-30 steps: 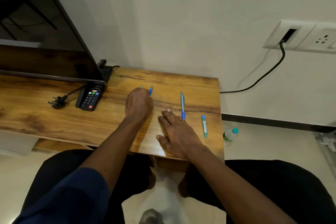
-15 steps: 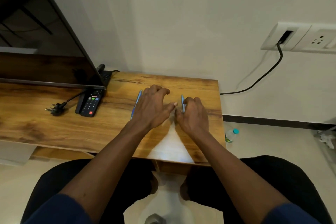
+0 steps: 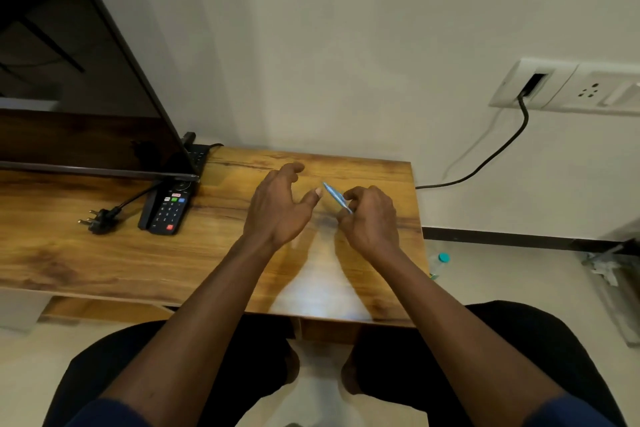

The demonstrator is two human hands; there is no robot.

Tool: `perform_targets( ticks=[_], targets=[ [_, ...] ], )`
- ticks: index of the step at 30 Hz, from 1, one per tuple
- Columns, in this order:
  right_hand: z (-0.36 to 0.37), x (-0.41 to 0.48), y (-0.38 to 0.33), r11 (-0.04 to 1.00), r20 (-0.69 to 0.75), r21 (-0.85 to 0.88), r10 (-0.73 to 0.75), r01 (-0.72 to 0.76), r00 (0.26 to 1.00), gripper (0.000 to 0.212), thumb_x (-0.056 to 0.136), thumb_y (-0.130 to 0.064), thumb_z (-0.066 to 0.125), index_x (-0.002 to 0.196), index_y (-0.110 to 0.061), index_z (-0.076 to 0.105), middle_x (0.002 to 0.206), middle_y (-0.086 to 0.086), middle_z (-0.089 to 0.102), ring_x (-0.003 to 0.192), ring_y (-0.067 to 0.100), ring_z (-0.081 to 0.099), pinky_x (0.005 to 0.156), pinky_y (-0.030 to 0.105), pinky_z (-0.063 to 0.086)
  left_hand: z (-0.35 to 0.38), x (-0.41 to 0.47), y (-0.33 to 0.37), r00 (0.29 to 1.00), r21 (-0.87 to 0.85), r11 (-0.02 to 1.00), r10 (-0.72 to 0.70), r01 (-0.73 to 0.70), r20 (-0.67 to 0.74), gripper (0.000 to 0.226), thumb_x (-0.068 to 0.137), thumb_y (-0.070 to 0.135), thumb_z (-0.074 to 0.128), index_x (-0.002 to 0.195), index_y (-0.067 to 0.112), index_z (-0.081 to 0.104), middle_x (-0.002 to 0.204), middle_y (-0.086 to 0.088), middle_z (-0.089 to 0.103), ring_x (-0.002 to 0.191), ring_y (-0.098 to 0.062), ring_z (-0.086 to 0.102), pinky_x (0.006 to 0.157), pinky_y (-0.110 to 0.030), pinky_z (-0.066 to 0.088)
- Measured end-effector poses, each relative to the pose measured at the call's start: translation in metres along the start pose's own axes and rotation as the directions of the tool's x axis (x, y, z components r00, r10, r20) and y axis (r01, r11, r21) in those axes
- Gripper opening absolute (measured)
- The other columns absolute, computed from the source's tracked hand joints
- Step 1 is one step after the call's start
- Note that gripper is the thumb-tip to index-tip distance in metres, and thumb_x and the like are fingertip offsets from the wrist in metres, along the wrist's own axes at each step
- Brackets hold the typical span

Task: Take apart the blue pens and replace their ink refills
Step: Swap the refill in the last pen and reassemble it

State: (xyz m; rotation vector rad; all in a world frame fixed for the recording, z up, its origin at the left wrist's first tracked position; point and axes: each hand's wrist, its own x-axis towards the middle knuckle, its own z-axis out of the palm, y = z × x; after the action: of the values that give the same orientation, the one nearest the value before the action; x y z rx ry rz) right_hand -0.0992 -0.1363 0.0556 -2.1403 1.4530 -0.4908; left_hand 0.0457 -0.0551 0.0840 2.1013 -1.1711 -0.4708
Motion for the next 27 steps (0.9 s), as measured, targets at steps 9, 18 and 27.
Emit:
perform_targets(
  ticks=[9, 18, 27],
  targets=[
    [-0.069, -0.017, -0.008, 0.954, -0.034, 0.119, -0.272, 0.275, 0.962, 0.025, 0.084, -0.011, 0.073, 0.106, -0.022, 0.072, 0.1, -0.004, 0.065, 0.09, 0.009, 0.061, 0.079, 0.032, 0.056, -0.029, -0.007, 0.027, 0.985, -0.543, 0.839, 0.065, 0.031, 0.157, 0.025, 0.099, 0.018, 0.071, 0.124, 0.019, 0.074, 0.103, -0.008, 0.076, 0.097, -0.02, 0.076, 0.087, -0.037, 0.065],
    [-0.069, -0.006, -0.002, 0.899, 0.015, 0.307, -0.334, 0.313, 0.943, 0.025, 0.091, -0.022, 0.072, 0.116, -0.024, 0.07, 0.097, -0.013, 0.068, 0.087, 0.005, 0.065, 0.073, 0.022, 0.055, -0.018, -0.001, 0.036, 0.988, -0.612, 0.789, 0.052, 0.049, 0.147, 0.014, 0.09, 0.006, 0.079, 0.104, 0.005, 0.077, 0.085, -0.014, 0.079, 0.078, -0.021, 0.077, 0.074, -0.031, 0.064],
    [-0.061, 0.012, 0.005, 0.846, -0.069, 0.417, -0.334, 0.332, 0.94, 0.015, 0.096, -0.016, 0.069, 0.11, -0.02, 0.073, 0.097, -0.015, 0.07, 0.088, 0.005, 0.066, 0.075, 0.018, 0.052, -0.006, 0.015, 0.041, 0.979, -0.706, 0.696, 0.021, 0.131, 0.203, 0.016, 0.097, 0.006, 0.071, 0.112, 0.002, 0.075, 0.093, -0.02, 0.08, 0.086, -0.025, 0.079, 0.078, -0.033, 0.065]
  ],
)
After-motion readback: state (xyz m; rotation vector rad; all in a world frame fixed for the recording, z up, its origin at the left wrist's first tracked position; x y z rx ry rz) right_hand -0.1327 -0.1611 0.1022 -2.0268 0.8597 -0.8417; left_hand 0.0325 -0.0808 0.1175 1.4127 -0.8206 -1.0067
